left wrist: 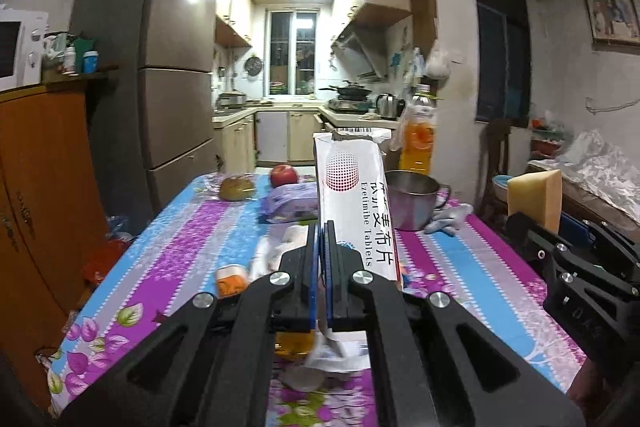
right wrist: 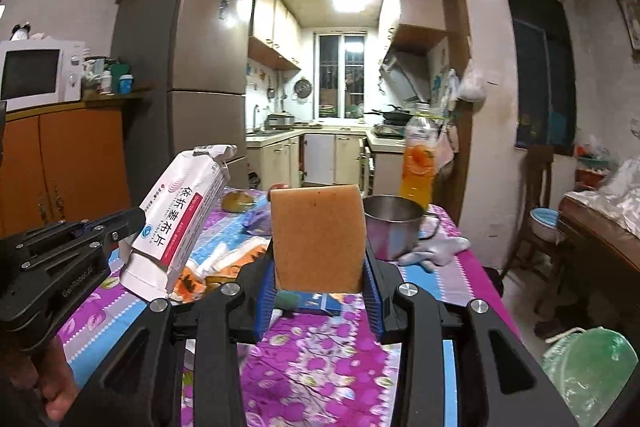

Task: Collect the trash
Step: 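Carry sponge and box over the green bin and open both tools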

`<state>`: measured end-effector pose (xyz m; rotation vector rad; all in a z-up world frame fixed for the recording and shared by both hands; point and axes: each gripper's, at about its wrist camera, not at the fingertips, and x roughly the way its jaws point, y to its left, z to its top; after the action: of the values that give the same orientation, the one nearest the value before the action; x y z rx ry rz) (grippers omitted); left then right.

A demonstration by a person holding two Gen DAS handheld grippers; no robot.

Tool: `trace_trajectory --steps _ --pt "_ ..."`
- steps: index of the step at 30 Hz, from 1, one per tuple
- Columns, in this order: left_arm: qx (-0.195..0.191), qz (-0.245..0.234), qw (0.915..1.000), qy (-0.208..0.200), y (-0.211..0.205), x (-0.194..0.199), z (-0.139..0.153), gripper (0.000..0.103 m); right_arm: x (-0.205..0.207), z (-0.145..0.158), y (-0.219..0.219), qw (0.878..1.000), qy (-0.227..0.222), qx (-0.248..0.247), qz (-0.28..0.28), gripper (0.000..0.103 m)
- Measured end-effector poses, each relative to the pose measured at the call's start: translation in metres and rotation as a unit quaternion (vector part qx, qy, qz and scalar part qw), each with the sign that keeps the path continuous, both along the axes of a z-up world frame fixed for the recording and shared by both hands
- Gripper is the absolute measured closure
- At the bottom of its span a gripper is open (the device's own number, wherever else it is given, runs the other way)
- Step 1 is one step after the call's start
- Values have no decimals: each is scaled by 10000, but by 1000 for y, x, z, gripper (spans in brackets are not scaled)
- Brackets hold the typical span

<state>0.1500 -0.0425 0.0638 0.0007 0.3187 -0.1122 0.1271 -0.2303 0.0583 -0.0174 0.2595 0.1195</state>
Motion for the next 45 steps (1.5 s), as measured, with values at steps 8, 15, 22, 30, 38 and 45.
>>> trace_trajectory --steps 8,15,22,30,38,45 --pt "-28 -615 9981 -5 -61 -2 4 102 -31 15 -75 9973 -50 -37 -736 65" --pt "-98 -1342 9909 37 -129 -5 8 102 -66 21 -164 9872 62 -104 -1589 65" --pt "-69 -2170 9753 402 -209 -9 1 102 -87 12 -250 9731 371 -131 -2268 65" --pt "47 -3029 9435 1346 -298 6 -21 102 -89 -18 -359 9533 1210 211 -2759 65" --pt "331 -3385 9123 2280 -371 14 -52 102 -64 -66 -415 9331 2082 683 -2853 65" --pt "663 -3401 8941 2839 -412 27 -77 102 -57 -100 -440 9125 2780 918 -2857 65"
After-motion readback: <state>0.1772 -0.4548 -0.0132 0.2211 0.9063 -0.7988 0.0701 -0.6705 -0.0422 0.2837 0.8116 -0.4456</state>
